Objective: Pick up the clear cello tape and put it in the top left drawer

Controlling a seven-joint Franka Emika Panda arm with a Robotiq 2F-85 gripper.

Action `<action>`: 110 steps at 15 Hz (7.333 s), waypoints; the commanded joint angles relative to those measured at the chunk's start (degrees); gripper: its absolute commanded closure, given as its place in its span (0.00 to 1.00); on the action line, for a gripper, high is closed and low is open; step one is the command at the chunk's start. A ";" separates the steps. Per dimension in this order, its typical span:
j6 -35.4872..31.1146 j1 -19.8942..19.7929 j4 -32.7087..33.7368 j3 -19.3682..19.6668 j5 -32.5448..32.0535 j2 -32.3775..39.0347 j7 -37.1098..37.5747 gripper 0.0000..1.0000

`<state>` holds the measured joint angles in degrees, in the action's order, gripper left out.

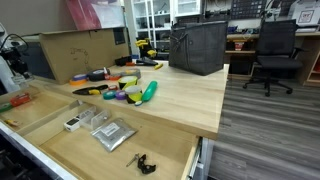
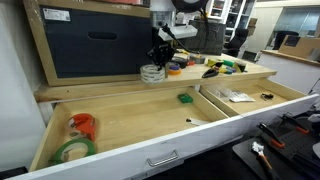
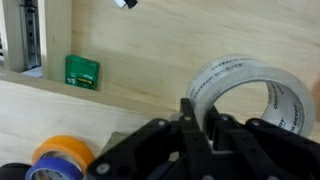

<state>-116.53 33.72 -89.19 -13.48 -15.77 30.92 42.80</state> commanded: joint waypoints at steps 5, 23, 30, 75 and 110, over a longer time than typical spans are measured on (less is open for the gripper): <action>2.57 2.90 13.06 0.97 2.50 12.82 -7.14 0.96; 27.26 17.46 52.20 0.24 1.12 42.24 -23.70 0.96; 23.04 25.03 59.47 10.71 0.37 45.92 -23.87 0.96; 47.45 18.70 68.14 8.47 10.71 38.87 -34.45 0.00; 36.10 12.28 68.69 8.61 16.02 15.04 -24.49 0.00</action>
<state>-76.93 44.80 -20.41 -6.59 2.33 47.42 16.02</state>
